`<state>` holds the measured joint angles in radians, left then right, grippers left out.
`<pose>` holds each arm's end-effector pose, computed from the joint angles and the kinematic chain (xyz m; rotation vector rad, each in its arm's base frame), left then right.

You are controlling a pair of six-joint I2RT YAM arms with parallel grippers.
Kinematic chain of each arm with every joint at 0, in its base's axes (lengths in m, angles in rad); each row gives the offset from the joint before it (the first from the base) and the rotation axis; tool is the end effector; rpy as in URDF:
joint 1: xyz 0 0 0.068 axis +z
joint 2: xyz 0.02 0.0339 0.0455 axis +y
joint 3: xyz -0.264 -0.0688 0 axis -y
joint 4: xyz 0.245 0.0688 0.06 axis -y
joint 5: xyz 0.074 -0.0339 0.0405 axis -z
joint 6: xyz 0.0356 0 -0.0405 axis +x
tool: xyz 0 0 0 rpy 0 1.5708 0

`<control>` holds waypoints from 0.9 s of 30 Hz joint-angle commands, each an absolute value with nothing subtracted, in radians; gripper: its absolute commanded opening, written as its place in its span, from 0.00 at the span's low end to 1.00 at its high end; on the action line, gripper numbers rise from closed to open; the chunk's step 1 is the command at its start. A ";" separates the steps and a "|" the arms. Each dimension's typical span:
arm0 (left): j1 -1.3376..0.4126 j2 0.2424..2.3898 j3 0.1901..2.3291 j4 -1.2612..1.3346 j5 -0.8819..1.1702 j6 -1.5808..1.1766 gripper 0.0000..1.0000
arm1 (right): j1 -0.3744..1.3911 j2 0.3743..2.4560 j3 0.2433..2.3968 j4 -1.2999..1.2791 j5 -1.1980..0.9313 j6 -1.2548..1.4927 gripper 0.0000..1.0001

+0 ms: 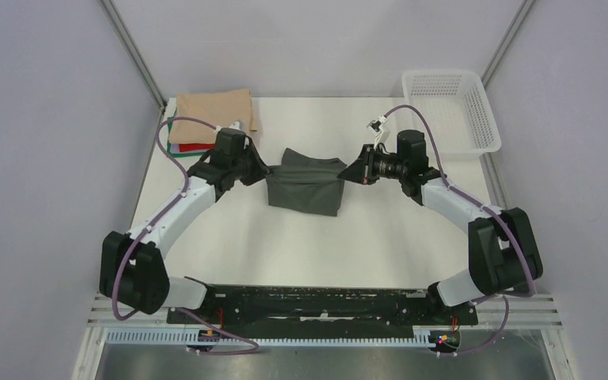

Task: Fold and stack the t-shirts
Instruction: Fold the long partially folded tshirt into a neat square

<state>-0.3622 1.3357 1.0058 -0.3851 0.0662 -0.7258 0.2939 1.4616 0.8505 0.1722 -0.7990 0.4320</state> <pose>0.2726 -0.1058 0.2758 -0.3929 2.3351 -0.6260 0.2948 0.1159 0.2425 -0.4009 2.0514 1.2522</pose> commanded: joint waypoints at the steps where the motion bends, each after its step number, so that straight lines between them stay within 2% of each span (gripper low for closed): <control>1: -0.322 1.443 1.129 -0.307 0.084 -0.714 0.02 | 0.248 1.552 0.941 0.263 -0.832 0.469 0.00; 20: -0.300 2.009 1.595 -0.329 0.068 -0.715 0.02 | 0.161 1.996 1.230 0.321 -0.782 0.494 0.00; 21: -0.298 2.033 1.616 -0.333 0.069 -0.717 0.06 | 0.158 2.018 1.246 0.324 -0.781 0.495 0.02; 22: -0.298 2.060 1.640 -0.334 0.069 -0.718 0.14 | 0.157 2.044 1.266 0.329 -0.776 0.502 0.06; 26: -0.290 2.128 1.755 -0.357 0.083 -0.713 0.60 | 0.134 2.103 1.345 0.324 -0.717 0.539 0.40; 27: -0.290 2.132 1.781 -0.367 0.091 -0.708 0.68 | 0.131 2.105 1.369 0.304 -0.703 0.542 0.52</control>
<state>-0.3019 2.1086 1.6650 -0.3531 0.0883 -0.7254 0.1562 2.0827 1.2652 0.2852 -0.7609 0.5152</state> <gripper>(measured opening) 0.562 0.363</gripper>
